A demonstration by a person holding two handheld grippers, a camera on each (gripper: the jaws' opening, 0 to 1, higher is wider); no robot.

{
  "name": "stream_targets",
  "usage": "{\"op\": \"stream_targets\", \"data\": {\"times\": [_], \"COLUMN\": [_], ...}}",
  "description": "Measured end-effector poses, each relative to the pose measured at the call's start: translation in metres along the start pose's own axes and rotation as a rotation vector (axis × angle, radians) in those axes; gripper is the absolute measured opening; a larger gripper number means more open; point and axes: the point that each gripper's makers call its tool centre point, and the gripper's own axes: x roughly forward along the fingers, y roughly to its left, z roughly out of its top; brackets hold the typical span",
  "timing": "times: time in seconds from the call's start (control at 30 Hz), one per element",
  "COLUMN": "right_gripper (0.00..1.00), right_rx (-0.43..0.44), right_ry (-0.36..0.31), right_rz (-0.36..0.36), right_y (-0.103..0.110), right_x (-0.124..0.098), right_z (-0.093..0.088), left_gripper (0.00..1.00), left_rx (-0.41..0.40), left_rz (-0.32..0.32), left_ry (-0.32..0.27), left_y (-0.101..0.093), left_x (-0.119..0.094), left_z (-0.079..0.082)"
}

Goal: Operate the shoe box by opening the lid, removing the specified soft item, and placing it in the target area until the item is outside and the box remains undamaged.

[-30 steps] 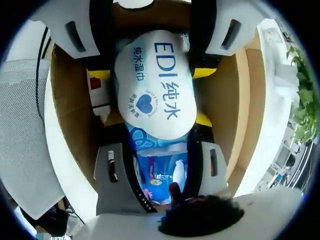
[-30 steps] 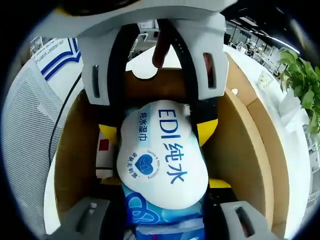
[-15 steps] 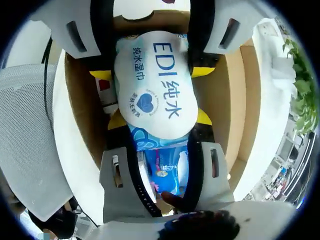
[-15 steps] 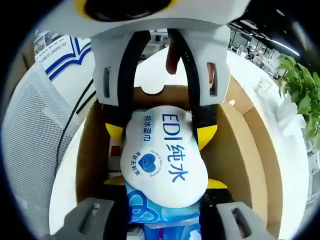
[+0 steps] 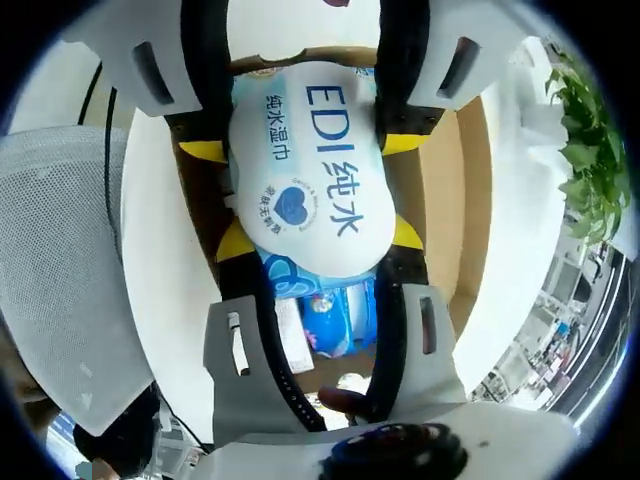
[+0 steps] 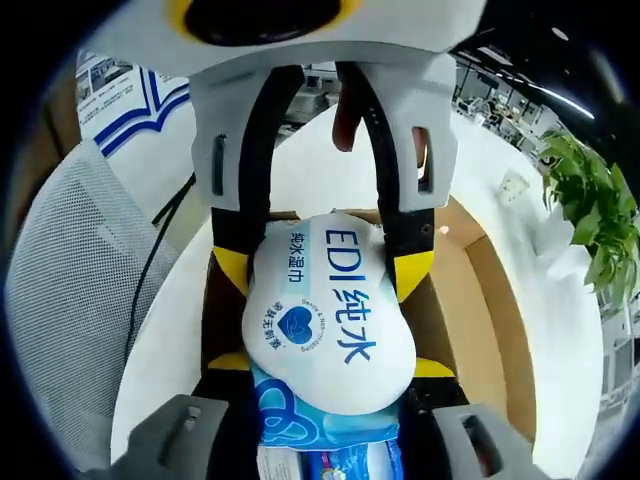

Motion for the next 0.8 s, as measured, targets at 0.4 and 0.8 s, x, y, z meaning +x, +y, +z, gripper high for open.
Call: {"op": "stream_targets", "data": {"times": [0.4,0.8], "right_gripper": [0.51,0.51], "right_rx": [0.008,0.049], "right_ry": [0.008,0.012], "right_rz": [-0.046,-0.095], "right_y": [0.003,0.013], "right_x": [-0.026,-0.053], "right_z": [-0.006,-0.024], "left_gripper": [0.56,0.56], "left_rx": [0.047,0.113], "left_rz": [0.021,0.018], "left_ry": [-0.009,-0.018], "left_y": [-0.002,-0.009], "left_x": [-0.011,-0.011], "left_z": [0.026,0.059]}}
